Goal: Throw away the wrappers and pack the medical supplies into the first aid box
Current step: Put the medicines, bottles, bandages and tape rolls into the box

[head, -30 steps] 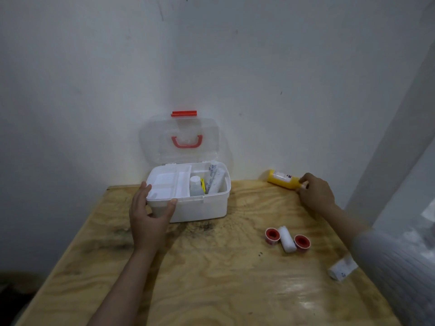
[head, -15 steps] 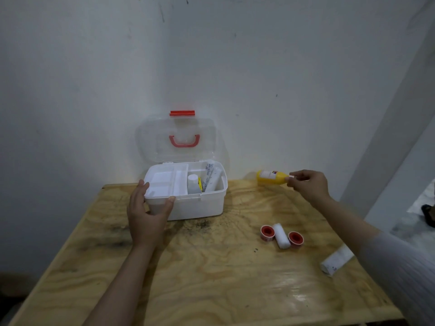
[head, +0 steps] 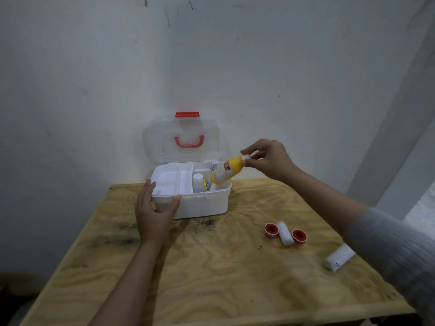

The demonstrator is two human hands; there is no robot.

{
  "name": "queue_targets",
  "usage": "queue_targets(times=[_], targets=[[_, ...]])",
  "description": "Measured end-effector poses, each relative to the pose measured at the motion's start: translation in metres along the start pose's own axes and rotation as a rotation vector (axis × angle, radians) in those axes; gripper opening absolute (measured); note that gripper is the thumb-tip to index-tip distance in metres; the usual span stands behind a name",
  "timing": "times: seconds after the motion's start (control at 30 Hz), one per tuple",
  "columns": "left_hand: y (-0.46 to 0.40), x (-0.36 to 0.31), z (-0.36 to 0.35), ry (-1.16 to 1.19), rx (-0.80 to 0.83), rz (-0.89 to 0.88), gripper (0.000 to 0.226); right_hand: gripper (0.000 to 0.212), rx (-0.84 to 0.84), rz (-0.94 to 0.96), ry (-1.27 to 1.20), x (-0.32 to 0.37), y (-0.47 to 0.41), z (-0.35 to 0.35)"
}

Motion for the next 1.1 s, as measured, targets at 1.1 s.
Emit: queue_targets(times=[1.1], targets=[[0.000,0.003,-0.002,0.035,-0.023,-0.086,0.071,0.038,-0.068,-0.755,0.614,-0.011,0.250,0.036]])
Point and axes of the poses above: each hand's wrist, its own y-axis away from the middle knuckle, its own z-axis out of the back of the hand, x = y × z, the point moved 2 cm from there along -y, towards the middle knuckle, and after that the axes turned 8 degrees about z, right-handed, at the moved point
